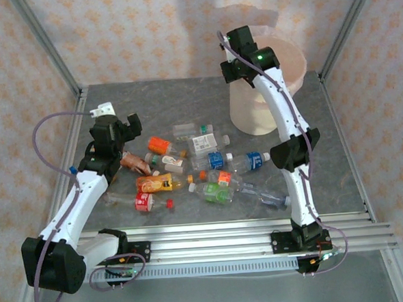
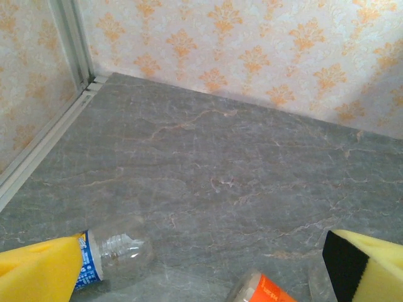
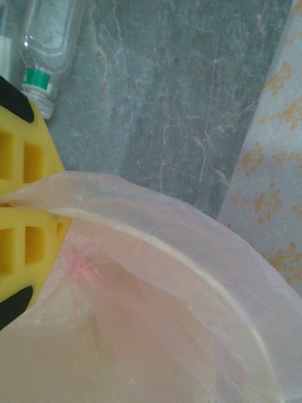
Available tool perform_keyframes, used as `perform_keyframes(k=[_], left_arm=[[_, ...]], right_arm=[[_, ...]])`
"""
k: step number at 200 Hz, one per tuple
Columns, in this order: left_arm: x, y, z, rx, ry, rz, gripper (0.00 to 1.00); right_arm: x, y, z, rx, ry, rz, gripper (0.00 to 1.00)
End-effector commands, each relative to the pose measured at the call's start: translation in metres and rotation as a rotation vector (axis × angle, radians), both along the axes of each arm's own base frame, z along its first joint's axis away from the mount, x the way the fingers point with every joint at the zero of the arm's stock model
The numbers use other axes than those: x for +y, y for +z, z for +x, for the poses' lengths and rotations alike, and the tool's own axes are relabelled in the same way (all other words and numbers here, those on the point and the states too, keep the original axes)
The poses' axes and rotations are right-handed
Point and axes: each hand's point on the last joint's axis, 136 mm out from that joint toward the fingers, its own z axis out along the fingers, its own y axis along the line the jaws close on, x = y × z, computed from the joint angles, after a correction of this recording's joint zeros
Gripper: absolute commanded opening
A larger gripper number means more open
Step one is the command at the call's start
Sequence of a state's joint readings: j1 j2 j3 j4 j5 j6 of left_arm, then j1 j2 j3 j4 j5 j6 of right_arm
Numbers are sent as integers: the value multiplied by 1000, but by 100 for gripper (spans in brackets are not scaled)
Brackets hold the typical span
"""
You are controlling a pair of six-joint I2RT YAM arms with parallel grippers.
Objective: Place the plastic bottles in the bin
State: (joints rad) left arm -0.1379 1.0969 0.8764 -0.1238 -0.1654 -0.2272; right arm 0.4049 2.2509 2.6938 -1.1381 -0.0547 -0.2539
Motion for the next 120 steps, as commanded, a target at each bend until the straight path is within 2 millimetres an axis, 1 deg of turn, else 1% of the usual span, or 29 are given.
perform_keyframes(k=[1, 43, 95, 113, 117, 120], left_arm=[[2, 14, 0, -12, 16, 22, 100], [4, 13, -1, -3, 31, 28, 100], [3, 14, 1, 0, 31, 20, 100], [4, 16, 0, -5, 34, 18, 100], [4, 16, 0, -5, 32, 18, 100], [4, 15, 0, -3, 33, 19, 100]], right_arm=[[-1, 52, -18, -116, -24, 9, 0], [2, 49, -29, -88, -25, 12, 0], [9, 53, -43, -91, -14, 5, 0], [8, 50, -46, -84, -17, -5, 0], [7, 49, -46, -81, -20, -9, 3], [6, 48, -46, -80, -22, -15, 7]])
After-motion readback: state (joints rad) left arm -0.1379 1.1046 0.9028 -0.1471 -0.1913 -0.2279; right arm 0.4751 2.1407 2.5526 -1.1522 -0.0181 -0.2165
